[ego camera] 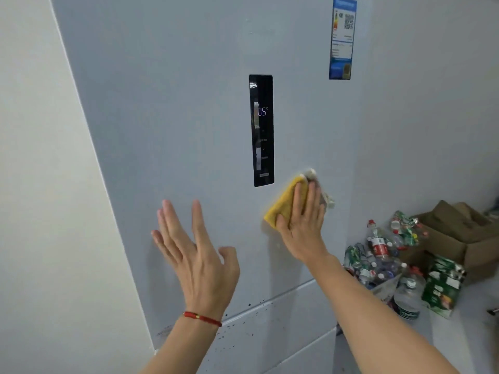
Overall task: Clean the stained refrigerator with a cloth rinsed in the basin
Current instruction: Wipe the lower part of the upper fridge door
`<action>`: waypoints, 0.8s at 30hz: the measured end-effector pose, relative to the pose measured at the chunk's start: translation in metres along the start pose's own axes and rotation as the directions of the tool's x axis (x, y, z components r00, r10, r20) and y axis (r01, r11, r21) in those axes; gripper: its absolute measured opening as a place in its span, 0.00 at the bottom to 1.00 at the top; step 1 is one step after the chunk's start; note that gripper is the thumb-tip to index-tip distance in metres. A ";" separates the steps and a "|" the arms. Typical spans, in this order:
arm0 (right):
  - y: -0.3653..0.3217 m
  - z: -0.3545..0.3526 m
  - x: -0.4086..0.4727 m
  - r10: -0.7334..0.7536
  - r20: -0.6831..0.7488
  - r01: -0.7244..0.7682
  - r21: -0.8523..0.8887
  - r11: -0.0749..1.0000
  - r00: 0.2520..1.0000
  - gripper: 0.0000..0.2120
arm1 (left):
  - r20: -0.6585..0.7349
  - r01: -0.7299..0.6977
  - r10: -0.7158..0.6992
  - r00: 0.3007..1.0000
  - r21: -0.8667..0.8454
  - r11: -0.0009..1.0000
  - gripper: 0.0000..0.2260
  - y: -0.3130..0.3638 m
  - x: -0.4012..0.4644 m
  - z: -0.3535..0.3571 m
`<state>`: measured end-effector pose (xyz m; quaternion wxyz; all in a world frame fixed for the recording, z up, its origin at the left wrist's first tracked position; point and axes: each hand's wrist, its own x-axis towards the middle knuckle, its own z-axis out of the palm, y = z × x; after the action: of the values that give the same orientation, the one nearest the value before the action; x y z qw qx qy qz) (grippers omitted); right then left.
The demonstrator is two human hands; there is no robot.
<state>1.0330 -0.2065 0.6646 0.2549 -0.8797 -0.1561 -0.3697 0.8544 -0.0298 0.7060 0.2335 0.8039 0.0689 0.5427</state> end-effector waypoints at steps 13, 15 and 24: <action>-0.015 0.007 -0.010 0.537 0.178 -0.561 0.381 0.735 0.824 0.40 | 0.098 -0.128 0.129 0.987 -0.020 0.992 0.29 -0.009 -0.002 0.004; -0.054 0.015 -0.032 0.231 0.149 -0.269 0.330 0.905 0.961 0.38 | 0.105 -0.129 0.130 0.986 -0.021 0.991 0.28 -0.007 -0.006 0.009; 0.051 -0.012 0.015 0.250 0.096 -0.266 0.248 0.931 0.963 0.40 | 0.047 -0.101 0.101 0.994 -0.001 0.995 0.24 -0.028 -0.016 -0.004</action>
<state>1.0603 -0.2534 0.6660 0.4087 -0.8631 -0.0940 -0.2815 0.8478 -0.0098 0.6811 0.2067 0.8191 0.0229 0.5347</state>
